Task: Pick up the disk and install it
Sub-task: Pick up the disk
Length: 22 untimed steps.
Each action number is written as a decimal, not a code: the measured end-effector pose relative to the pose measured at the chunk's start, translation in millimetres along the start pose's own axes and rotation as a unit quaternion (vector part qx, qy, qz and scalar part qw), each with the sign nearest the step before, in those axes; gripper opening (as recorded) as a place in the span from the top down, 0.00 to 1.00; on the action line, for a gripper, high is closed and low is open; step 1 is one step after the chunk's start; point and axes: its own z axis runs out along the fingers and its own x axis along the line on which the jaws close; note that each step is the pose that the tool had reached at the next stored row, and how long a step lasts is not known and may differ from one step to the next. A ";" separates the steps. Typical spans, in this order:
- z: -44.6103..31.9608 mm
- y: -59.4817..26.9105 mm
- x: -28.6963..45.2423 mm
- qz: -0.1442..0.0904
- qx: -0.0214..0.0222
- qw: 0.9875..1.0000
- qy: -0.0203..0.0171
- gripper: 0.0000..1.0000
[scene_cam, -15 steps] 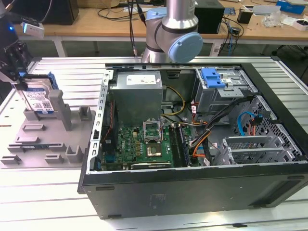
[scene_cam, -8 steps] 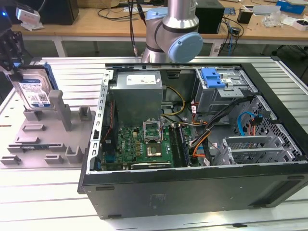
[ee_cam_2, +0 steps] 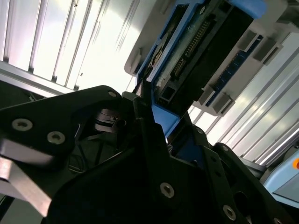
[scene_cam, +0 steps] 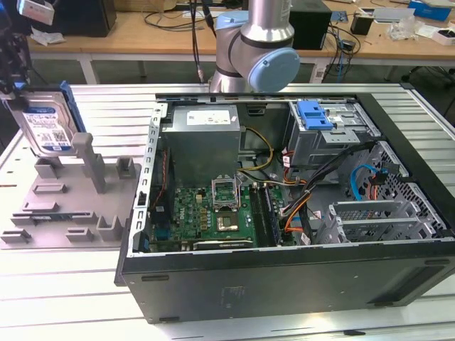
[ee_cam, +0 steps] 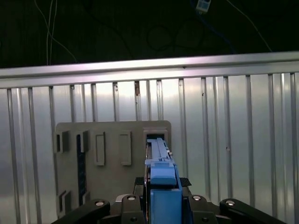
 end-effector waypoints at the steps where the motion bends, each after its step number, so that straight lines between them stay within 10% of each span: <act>1: -2.8 0.0 0.1 0.000 0.000 1.000 0.000 0.63; 22: -70.2 -0.6 2.9 0.000 0.000 1.000 0.000 0.63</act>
